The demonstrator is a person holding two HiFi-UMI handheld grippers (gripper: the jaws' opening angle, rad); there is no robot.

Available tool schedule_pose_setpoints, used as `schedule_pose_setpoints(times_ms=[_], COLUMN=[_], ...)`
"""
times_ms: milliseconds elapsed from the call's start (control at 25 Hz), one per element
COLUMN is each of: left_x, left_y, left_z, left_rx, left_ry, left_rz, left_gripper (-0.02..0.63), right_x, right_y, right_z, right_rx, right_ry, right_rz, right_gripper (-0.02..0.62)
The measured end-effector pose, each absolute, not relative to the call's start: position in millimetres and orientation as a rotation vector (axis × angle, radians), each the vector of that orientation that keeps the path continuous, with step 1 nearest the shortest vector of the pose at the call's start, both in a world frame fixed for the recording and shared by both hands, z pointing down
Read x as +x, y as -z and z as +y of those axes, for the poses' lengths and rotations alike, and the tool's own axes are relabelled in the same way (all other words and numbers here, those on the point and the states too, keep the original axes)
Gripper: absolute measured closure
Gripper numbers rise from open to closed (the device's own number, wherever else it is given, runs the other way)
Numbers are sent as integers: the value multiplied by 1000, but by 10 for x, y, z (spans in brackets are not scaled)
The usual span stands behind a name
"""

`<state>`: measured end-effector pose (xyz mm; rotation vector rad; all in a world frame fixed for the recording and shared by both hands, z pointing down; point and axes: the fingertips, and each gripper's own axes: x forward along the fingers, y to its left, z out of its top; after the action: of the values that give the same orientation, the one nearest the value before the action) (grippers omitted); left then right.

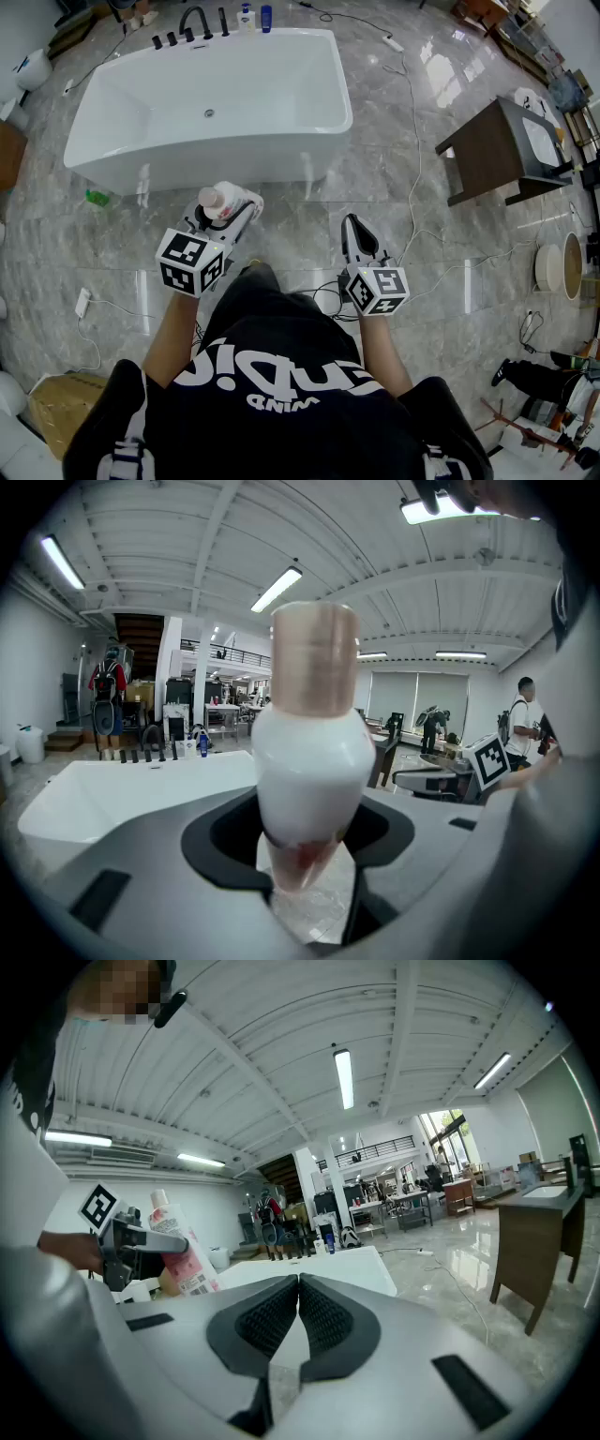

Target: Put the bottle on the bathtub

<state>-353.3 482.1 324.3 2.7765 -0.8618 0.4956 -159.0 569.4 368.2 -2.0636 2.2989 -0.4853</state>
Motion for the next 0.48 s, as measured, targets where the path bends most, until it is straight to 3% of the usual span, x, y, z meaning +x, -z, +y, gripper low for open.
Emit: schedule_pose_setpoints(times_ms=[480], left_x=[-3144], left_y=[-3443], left_z=[4525], left_rx=[2781], left_ry=[-485], left_rz=[-870], left_gripper=[377], right_x=[-1095], right_y=[-3923], right_z=[5587], right_rx=[-2044], right_ry=[496], right_rz=[2226], right_gripper=[569])
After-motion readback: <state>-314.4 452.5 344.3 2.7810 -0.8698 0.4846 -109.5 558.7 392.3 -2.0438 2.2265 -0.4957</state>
